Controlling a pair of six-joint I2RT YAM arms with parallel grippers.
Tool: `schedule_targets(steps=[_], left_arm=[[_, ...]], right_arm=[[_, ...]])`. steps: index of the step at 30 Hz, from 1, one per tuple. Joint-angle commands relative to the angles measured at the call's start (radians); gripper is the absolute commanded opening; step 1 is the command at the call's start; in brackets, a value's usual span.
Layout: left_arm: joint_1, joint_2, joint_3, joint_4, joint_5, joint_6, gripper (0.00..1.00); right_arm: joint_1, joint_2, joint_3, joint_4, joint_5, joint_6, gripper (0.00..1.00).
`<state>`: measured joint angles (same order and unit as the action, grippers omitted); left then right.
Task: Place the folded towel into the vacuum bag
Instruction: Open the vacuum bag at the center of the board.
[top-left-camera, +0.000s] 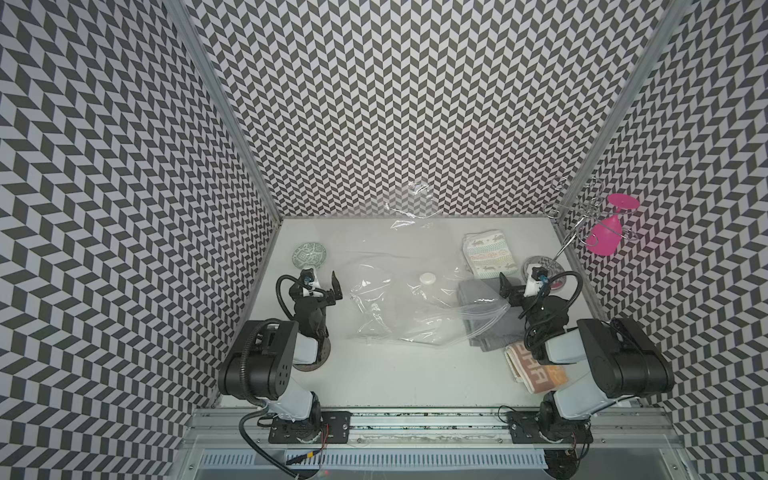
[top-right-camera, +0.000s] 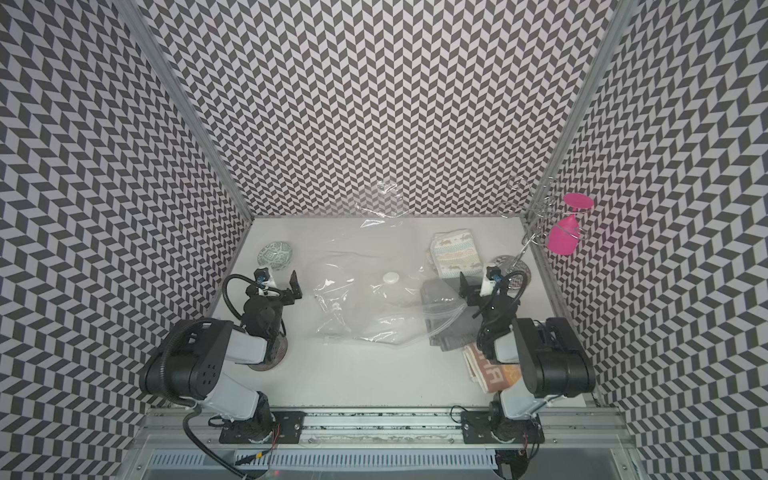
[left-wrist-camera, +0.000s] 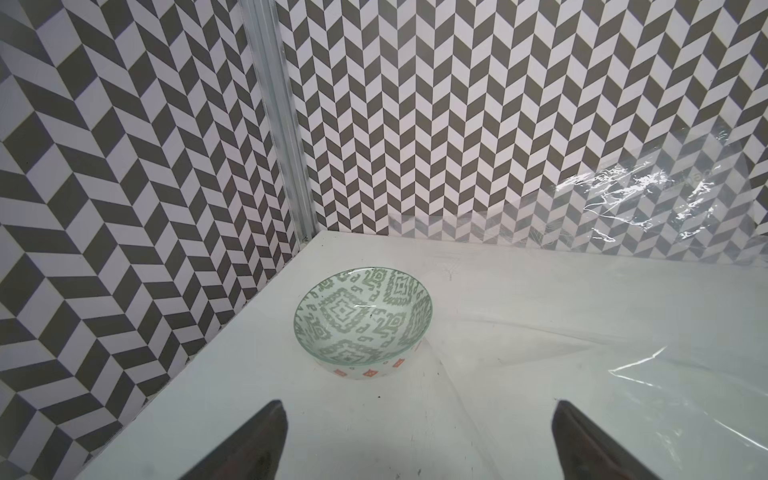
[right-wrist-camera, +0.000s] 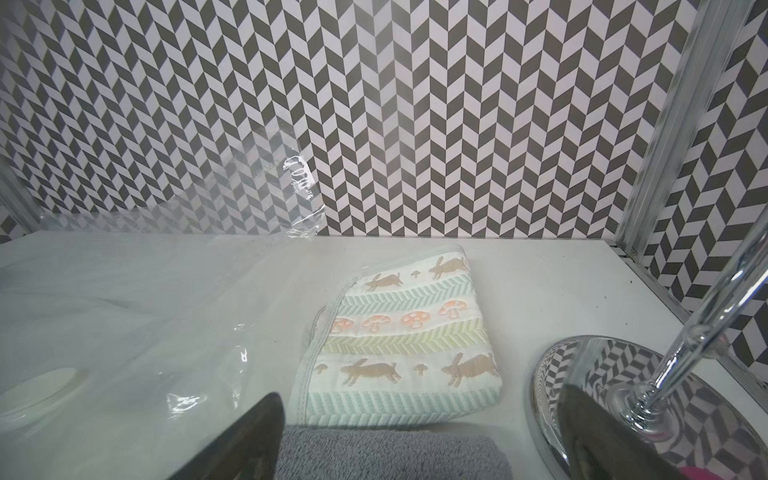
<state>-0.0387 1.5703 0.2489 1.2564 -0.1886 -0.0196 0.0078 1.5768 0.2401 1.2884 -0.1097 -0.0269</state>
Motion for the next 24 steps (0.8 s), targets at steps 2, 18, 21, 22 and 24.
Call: schedule_targets(steps=[2,18,21,22,24], left_arm=[[0.002,-0.012,-0.006,0.027,0.005,0.0,1.0],[0.002,-0.01,-0.006,0.026,0.005,-0.001,0.99],[0.002,-0.012,-0.007,0.028,0.005,-0.001,1.0],[0.003,-0.011,-0.008,0.028,0.005,-0.002,1.0],[0.002,-0.011,-0.008,0.028,0.005,0.0,1.0]], right_arm=[[-0.003,-0.009,-0.005,0.06,-0.012,-0.012,1.0],[-0.005,-0.009,-0.005,0.06,-0.015,-0.014,1.0],[-0.006,-0.009,-0.005,0.061,-0.018,-0.011,1.0],[-0.006,-0.009,-0.004,0.061,-0.019,-0.011,1.0],[-0.007,-0.009,-0.004,0.061,-0.019,-0.011,1.0]])
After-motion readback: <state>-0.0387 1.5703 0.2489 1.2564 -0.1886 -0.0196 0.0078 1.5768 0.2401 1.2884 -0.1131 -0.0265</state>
